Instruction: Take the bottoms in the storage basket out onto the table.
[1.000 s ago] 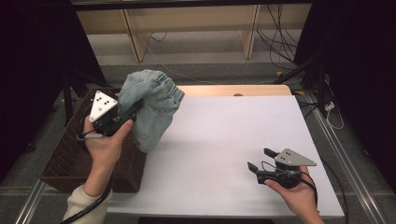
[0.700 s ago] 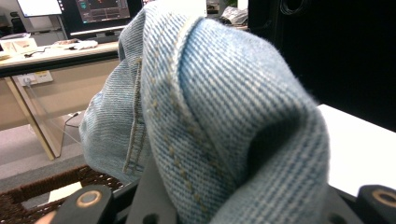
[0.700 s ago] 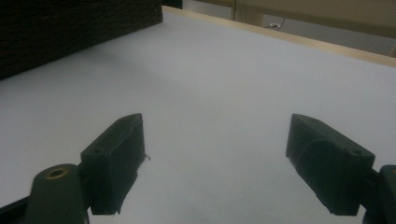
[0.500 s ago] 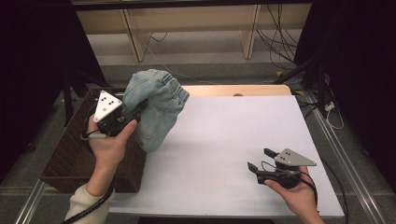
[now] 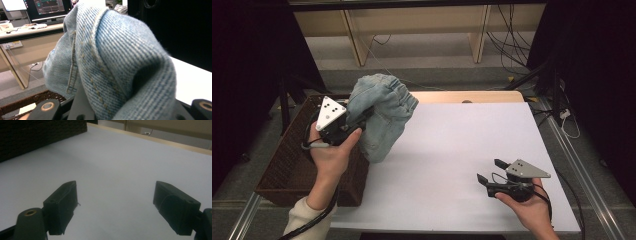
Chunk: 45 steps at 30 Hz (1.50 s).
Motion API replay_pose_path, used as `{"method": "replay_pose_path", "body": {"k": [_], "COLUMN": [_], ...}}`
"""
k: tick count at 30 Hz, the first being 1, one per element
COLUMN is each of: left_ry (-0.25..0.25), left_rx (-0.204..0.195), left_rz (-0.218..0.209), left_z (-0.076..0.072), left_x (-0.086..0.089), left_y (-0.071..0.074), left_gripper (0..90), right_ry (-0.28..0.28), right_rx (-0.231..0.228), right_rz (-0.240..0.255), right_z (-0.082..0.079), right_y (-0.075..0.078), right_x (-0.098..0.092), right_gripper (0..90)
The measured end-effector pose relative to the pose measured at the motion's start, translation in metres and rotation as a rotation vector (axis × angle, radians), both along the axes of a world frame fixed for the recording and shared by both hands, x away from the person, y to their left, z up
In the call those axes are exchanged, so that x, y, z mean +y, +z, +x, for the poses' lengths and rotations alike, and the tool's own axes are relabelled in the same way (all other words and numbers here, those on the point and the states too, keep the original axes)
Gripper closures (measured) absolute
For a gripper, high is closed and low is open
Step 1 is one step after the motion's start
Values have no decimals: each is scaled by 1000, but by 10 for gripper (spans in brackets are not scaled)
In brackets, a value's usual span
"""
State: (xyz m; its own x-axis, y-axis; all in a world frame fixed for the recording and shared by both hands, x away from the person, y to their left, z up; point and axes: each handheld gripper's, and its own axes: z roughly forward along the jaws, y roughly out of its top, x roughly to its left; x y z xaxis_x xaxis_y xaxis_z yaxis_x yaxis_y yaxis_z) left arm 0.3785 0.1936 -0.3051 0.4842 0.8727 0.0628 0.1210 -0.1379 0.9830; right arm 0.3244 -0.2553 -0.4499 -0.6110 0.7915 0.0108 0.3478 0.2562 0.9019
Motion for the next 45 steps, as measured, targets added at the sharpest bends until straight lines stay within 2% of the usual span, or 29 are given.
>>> {"method": "replay_pose_path", "body": {"k": [45], "left_ry": [-109], "left_rx": [35], "left_rz": [44], "left_z": [3], "left_x": [-41], "left_y": [-12], "left_gripper": [719], "right_ry": [0], "right_rx": [-2], "right_rz": [6], "right_z": [0], "right_y": [1], "right_x": [-1], "right_gripper": [207]}}
